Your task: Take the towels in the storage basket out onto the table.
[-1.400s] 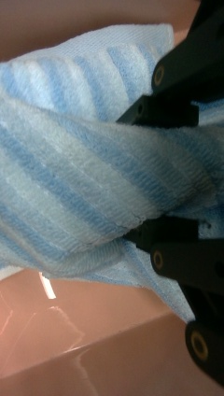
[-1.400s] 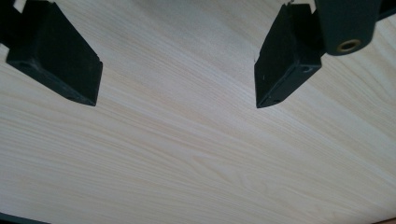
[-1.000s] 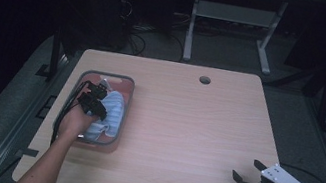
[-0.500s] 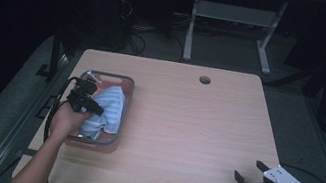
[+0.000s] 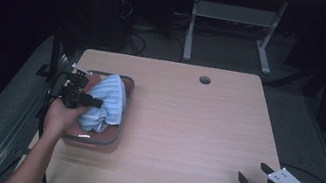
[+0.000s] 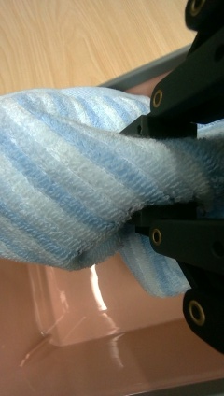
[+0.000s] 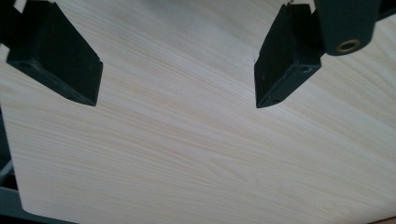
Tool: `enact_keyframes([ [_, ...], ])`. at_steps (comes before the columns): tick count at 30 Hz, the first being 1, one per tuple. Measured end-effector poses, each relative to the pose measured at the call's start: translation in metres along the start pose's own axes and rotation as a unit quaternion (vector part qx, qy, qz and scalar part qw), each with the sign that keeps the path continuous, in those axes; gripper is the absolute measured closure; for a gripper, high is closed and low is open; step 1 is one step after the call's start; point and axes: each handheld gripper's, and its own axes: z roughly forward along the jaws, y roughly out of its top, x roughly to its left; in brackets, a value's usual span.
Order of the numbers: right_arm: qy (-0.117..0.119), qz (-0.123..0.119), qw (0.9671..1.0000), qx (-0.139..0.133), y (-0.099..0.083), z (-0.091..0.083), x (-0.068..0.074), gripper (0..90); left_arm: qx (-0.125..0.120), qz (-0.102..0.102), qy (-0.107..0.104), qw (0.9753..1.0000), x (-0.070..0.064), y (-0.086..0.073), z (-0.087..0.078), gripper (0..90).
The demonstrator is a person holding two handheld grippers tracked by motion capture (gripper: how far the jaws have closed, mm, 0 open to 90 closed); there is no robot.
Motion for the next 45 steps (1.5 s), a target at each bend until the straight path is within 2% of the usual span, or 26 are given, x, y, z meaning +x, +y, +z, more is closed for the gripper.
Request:
enact_keyframes([
  [6,-0.005,0.003,1.0000,-0.001,-0.001,-0.002,-0.001,15.0,-0.010,0.000,-0.007,0.9999,-0.001,0.000,-0.006,68.5],
  [10,-0.004,0.000,1.0000,0.001,0.000,-0.001,0.001,14.9,-0.026,-0.003,-0.007,0.9996,0.001,0.000,-0.017,68.5],
  [18,-0.004,-0.003,1.0000,0.002,0.001,0.002,0.001,14.9,-0.048,0.000,-0.006,0.9988,-0.002,0.006,-0.033,68.4],
  [21,-0.004,0.002,1.0000,0.005,0.000,0.001,0.001,14.9,-0.060,0.007,0.000,0.9982,-0.004,0.006,-0.036,68.5],
  [34,-0.003,-0.003,1.0000,0.006,0.000,0.003,0.000,14.9,-0.065,0.003,-0.030,0.9974,-0.011,0.013,-0.041,68.4],
  [38,-0.003,-0.005,1.0000,0.007,0.000,0.003,0.000,14.9,-0.067,0.010,-0.025,0.9974,-0.015,0.016,-0.043,68.1],
  [45,-0.006,-0.003,1.0000,0.006,-0.002,0.000,-0.001,14.9,-0.071,0.020,-0.035,0.9966,-0.026,0.023,-0.045,68.1],
])
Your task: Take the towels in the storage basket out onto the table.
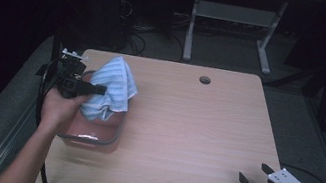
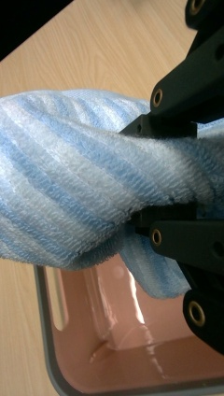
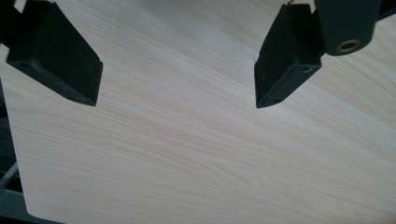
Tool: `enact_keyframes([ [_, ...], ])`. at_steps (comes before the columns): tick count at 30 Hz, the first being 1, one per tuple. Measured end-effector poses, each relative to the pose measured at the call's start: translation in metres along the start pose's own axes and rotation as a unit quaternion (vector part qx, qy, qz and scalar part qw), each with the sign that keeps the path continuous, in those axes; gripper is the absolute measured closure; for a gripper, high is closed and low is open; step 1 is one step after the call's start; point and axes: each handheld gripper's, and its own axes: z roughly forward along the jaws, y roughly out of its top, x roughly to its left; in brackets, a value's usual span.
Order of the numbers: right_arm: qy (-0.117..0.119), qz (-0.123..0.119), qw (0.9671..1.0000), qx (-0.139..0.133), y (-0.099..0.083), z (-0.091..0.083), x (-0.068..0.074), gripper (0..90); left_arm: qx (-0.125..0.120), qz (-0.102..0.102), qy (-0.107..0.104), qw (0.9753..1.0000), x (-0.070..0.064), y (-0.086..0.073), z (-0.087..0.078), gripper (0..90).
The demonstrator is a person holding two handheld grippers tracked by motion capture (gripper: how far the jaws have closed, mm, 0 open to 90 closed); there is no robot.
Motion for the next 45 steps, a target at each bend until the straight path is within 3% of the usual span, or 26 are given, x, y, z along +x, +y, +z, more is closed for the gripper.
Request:
enact_keyframes([
  [25,-0.002,-0.002,1.0000,-0.001,0.000,-0.003,0.001,14.9,0.003,0.040,-0.037,0.9985,-0.041,0.022,0.015,67.9],
  [45,-0.006,-0.002,1.0000,-0.004,0.000,-0.006,0.000,14.9,0.022,0.069,-0.068,0.9951,-0.071,0.039,0.043,67.9],
])
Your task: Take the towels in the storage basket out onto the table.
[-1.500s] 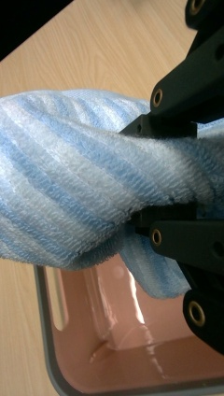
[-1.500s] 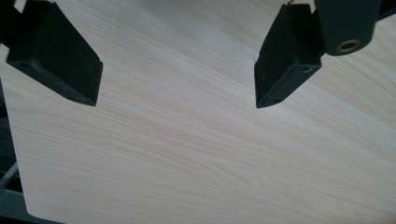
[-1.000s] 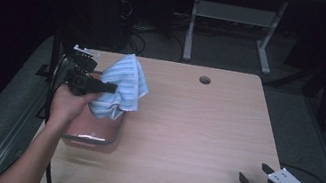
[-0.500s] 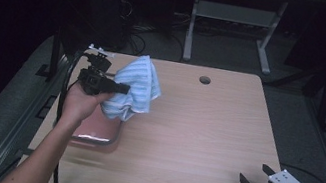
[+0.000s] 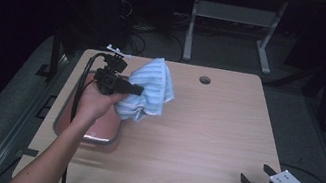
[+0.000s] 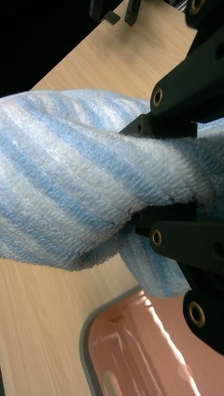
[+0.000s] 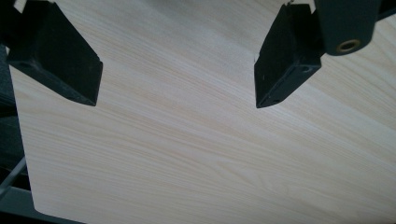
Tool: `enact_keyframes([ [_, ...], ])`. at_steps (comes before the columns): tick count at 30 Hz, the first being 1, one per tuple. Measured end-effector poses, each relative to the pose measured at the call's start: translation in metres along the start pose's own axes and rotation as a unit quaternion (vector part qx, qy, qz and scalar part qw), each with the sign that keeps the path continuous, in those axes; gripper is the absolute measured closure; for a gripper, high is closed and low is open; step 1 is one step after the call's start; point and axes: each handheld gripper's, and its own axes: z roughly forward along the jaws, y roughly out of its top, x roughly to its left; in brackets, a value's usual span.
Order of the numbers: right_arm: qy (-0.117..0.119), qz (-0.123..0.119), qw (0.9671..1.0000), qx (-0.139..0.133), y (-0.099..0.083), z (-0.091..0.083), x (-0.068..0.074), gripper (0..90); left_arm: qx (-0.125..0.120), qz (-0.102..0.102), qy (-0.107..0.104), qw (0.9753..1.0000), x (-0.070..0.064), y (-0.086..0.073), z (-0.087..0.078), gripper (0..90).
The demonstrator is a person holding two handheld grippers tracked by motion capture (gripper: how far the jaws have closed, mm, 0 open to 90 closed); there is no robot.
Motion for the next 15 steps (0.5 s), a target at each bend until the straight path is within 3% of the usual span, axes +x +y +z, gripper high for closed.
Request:
enact_keyframes([
  [15,0.002,0.000,1.0000,-0.002,0.000,-0.002,0.000,14.9,0.019,0.016,-0.023,0.9994,-0.017,0.010,0.028,67.5],
])
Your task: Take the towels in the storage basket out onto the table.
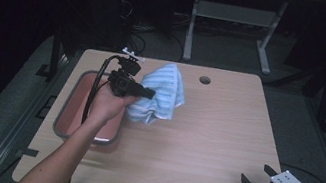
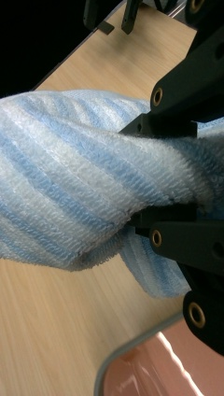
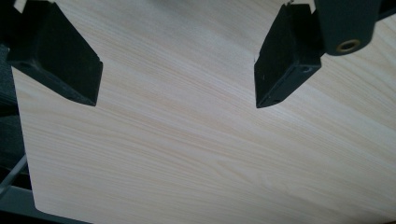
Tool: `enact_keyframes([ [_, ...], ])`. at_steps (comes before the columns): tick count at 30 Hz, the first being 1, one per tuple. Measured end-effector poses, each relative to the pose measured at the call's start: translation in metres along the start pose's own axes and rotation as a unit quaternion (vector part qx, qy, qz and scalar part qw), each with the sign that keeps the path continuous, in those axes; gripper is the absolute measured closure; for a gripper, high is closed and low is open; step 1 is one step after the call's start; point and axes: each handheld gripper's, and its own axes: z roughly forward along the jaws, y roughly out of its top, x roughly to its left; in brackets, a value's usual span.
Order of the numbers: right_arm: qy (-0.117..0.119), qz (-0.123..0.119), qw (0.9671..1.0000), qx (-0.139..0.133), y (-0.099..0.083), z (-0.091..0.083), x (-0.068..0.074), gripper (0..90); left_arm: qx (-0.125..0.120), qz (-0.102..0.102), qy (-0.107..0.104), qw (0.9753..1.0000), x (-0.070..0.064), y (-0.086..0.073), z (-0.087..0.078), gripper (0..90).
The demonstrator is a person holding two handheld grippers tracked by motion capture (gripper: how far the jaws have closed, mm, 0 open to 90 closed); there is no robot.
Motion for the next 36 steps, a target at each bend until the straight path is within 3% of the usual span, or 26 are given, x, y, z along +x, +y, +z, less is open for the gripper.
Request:
enact_keyframes([
  [11,-0.002,0.000,1.0000,-0.002,0.000,-0.001,0.000,14.9,0.006,0.003,-0.020,0.9998,-0.009,0.006,0.021,67.5],
  [15,-0.002,-0.001,1.0000,-0.003,0.001,-0.002,0.000,14.9,0.015,0.005,-0.036,0.9992,-0.013,0.007,0.030,67.3],
  [36,0.003,-0.009,1.0000,0.002,0.003,0.002,0.004,14.9,0.038,0.007,-0.068,0.9970,-0.031,0.016,0.073,67.1],
])
